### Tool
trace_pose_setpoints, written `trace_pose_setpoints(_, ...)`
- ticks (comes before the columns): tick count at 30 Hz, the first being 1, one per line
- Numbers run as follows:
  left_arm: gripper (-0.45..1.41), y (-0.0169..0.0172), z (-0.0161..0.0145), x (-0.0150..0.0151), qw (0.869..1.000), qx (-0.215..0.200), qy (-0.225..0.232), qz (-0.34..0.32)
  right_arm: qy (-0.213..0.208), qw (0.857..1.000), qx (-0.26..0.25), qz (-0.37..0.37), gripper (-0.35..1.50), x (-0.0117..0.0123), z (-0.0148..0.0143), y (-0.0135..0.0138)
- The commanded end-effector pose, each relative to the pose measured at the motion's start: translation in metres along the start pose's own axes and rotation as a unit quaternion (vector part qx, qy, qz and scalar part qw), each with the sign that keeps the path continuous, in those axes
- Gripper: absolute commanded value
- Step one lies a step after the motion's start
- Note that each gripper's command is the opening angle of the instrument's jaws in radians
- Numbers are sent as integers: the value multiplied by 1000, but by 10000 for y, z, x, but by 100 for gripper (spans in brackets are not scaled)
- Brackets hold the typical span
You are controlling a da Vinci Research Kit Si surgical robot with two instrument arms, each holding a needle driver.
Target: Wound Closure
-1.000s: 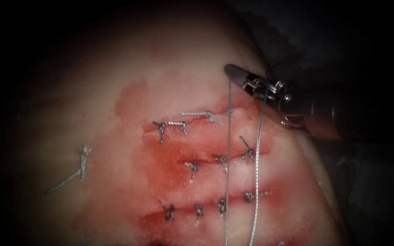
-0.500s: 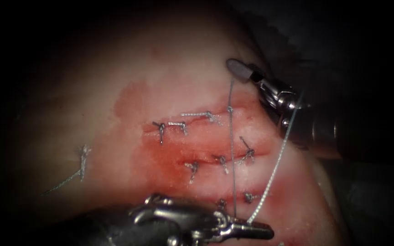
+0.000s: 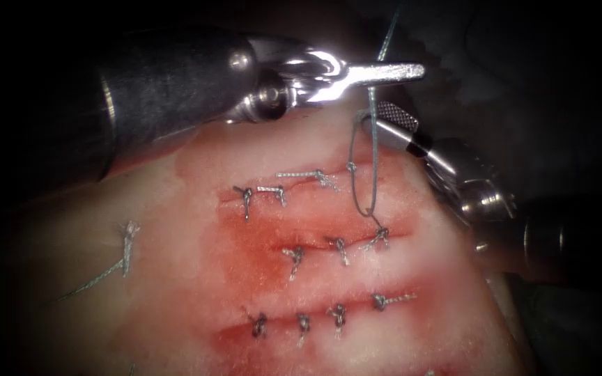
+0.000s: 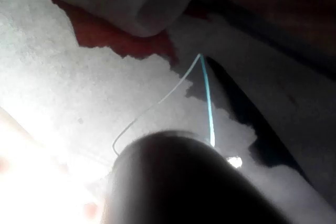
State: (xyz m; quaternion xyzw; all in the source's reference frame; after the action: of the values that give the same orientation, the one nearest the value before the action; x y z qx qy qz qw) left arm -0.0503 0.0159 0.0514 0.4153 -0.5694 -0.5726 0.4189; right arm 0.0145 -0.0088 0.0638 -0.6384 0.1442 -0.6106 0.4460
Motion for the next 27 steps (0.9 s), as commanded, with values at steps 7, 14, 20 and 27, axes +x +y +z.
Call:
trace_pose_setpoints(7,-45,30,15,-35,1000,-4,-13,8,23,989,-121,-85,-35,21,27,0)
trace_pose_setpoints(14,-45,113,23,-33,993,-59,-40,89,-48,985,-147,-74,-28,29,52,27)
trace_pose_setpoints(20,-45,149,11,-27,988,-96,-18,121,-74,984,-150,-59,-20,23,57,34)
trace_pose_setpoints(27,-45,188,-30,18,977,-146,9,156,-140,989,15,-46,41,-1,58,40)
